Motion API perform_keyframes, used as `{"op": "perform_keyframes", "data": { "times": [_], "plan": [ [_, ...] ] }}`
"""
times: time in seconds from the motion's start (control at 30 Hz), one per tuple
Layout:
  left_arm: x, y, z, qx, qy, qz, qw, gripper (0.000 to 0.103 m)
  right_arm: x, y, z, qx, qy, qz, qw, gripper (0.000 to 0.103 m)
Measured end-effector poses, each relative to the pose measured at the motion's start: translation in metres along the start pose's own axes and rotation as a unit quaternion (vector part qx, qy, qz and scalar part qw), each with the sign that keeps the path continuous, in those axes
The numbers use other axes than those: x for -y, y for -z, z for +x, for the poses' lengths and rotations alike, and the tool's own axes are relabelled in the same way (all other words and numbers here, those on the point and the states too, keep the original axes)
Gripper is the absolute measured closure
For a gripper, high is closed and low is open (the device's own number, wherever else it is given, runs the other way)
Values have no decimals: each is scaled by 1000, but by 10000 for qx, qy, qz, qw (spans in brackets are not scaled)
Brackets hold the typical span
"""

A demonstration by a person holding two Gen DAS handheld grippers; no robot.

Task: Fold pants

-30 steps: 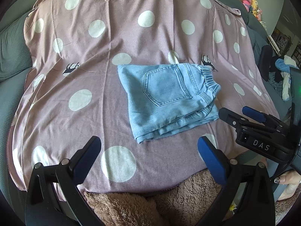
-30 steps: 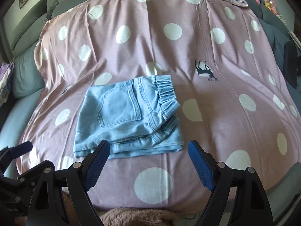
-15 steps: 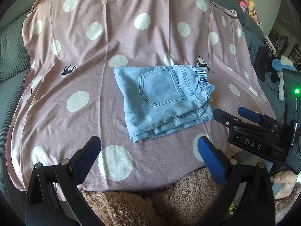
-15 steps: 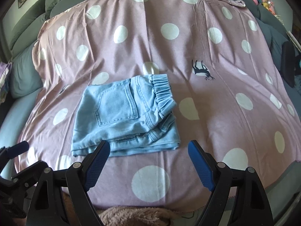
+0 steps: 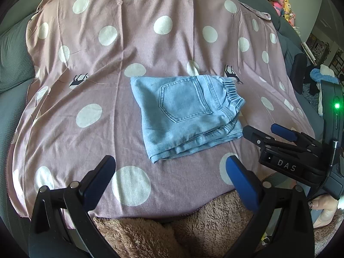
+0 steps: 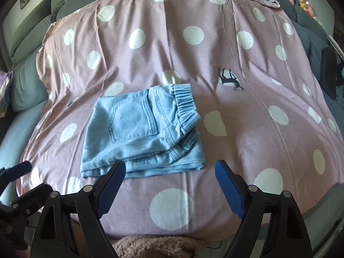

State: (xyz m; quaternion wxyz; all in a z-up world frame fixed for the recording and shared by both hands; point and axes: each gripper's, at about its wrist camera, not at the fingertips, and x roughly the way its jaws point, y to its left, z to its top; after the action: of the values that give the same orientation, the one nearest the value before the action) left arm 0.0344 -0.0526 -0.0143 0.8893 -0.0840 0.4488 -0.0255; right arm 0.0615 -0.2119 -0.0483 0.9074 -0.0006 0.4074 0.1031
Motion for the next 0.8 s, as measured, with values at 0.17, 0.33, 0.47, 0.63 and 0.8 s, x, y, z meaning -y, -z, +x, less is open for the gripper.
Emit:
{"op": "perform_keyframes", "data": {
  "times": [0.17,0.33,0.47,0.63,0.8],
  "plan": [
    [1,1,-1,4,6,6,10000,1,0,1,0,0,7,-3,10000,18],
    [1,1,-1,11,3,0,10000,1,0,1,1,-3,0,-3,10000,18],
    [0,1,-1,14,4,-2,10000,1,0,1,1,-6,6,-6,10000,18],
    [-1,1,-1,5,2,-8,10000,1,0,1,1,-6,7,-13,10000,18],
    [-1,1,-4,32,6,-25,10000,1,1,2,1,0,24,-16,10000,18]
  ]
}}
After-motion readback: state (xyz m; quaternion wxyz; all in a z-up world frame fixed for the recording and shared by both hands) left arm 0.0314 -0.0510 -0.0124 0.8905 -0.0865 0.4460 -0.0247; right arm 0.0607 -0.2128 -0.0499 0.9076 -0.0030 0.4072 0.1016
